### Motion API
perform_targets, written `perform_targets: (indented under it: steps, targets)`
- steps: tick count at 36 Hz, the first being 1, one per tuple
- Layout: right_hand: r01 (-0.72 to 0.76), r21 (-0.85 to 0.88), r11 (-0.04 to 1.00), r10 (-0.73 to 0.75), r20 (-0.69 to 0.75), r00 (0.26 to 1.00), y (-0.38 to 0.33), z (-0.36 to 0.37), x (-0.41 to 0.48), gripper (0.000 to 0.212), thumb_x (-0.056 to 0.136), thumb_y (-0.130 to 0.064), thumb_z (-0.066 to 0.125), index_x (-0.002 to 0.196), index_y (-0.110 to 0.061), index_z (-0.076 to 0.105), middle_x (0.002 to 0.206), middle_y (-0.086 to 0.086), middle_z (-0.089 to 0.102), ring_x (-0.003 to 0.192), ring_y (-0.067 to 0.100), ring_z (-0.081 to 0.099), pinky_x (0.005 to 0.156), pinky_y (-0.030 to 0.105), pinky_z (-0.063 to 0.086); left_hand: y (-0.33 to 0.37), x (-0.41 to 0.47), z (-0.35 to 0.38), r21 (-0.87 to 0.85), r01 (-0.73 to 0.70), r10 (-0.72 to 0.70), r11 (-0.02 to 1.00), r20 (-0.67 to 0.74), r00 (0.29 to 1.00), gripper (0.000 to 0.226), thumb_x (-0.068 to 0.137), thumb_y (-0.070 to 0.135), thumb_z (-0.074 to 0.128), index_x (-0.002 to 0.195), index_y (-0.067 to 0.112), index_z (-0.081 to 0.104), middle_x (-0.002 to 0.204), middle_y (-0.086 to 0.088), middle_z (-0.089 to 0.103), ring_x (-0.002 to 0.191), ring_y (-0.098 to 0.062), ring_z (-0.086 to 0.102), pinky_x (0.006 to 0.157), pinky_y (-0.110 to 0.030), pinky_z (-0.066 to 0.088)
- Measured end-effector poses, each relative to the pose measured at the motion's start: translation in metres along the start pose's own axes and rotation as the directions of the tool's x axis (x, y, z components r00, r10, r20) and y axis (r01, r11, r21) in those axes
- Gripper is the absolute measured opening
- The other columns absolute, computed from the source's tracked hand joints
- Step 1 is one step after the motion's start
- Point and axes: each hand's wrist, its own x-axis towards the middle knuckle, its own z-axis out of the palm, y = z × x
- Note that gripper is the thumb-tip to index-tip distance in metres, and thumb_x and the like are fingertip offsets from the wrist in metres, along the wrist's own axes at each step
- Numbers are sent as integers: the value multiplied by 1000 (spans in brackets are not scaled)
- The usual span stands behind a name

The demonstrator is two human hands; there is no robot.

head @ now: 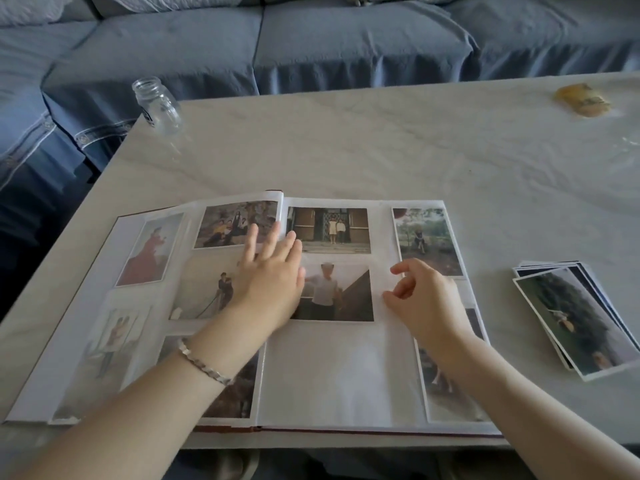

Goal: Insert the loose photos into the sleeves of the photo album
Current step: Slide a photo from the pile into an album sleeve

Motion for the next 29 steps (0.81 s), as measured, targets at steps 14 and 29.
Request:
perform_targets:
  steps: [14,29]
  targets:
    - [-25,-218,976,-28,-234,972,72,-74,-19,14,80,-3,66,92,-8,71,96,3,62,84,21,55,75,30,42,113,-8,11,-277,-280,330,919,154,931,62,94,53,-1,143,23,-24,145,5,-34,133,-14,-35,112,-39,-22]
    - [-128,-706,697,92,-88,992,90,-101,-29,12,94,-17,44,86,-16,53,98,0,65,89,20,58,64,24,23,79,-7,8,-273,-239,258,932,36,965,73,83,60,-3,150,32,8,158,8,-8,138,-4,-21,96,-19,-27]
